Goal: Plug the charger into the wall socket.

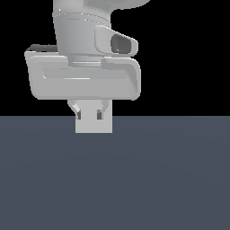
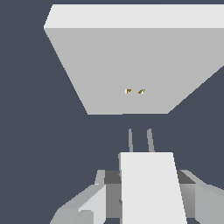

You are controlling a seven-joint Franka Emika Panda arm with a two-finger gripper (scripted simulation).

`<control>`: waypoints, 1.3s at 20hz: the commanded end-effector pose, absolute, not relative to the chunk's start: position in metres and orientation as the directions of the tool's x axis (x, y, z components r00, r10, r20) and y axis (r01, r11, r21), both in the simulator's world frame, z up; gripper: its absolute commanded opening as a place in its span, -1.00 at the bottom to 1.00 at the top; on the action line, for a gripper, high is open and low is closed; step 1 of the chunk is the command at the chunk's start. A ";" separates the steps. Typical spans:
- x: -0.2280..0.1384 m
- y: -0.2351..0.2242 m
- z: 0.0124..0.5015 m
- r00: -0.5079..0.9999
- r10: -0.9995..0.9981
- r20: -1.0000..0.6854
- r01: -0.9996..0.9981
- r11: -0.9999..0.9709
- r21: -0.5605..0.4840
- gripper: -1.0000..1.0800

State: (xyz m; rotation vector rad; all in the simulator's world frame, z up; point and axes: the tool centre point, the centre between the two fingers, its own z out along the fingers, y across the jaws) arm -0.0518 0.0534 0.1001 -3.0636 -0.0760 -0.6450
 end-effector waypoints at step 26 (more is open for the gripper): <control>-0.002 0.056 0.100 0.914 0.046 0.402 0.051 -0.999 -0.002 -1.00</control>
